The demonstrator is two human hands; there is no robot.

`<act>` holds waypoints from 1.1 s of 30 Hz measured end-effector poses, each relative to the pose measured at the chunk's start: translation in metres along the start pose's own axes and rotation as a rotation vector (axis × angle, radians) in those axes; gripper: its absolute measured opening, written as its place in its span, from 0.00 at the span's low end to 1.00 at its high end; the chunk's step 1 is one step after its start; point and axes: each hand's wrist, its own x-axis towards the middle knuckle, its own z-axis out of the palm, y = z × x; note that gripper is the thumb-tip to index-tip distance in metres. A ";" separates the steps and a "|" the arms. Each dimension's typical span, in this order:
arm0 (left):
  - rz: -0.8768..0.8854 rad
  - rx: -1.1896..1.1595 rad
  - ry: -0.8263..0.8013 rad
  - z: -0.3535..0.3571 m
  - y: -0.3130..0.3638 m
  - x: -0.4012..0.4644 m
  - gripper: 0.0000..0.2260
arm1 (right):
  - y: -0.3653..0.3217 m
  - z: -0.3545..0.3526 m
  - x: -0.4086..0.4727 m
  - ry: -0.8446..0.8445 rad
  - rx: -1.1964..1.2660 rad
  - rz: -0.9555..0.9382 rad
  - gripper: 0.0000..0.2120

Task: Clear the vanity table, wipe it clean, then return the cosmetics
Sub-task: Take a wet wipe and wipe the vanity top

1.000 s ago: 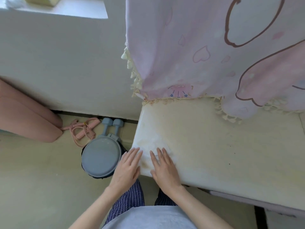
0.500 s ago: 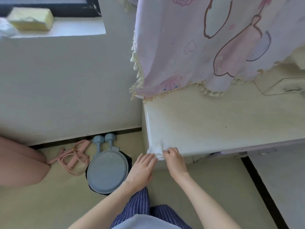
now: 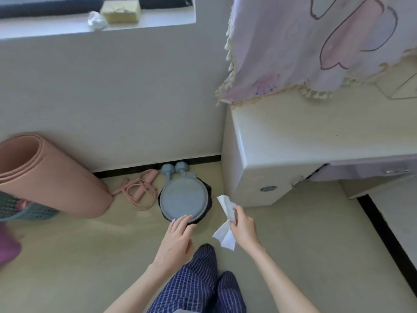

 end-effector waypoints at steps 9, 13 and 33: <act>0.129 0.007 -0.123 -0.009 -0.081 -0.072 0.21 | -0.018 0.112 -0.058 0.003 0.324 0.338 0.08; 0.287 0.028 -0.179 0.000 -0.139 -0.061 0.17 | -0.032 0.168 -0.059 0.125 0.476 0.459 0.18; 0.442 0.089 -0.286 0.252 -0.270 0.002 0.27 | 0.116 0.394 0.054 0.268 0.874 0.617 0.03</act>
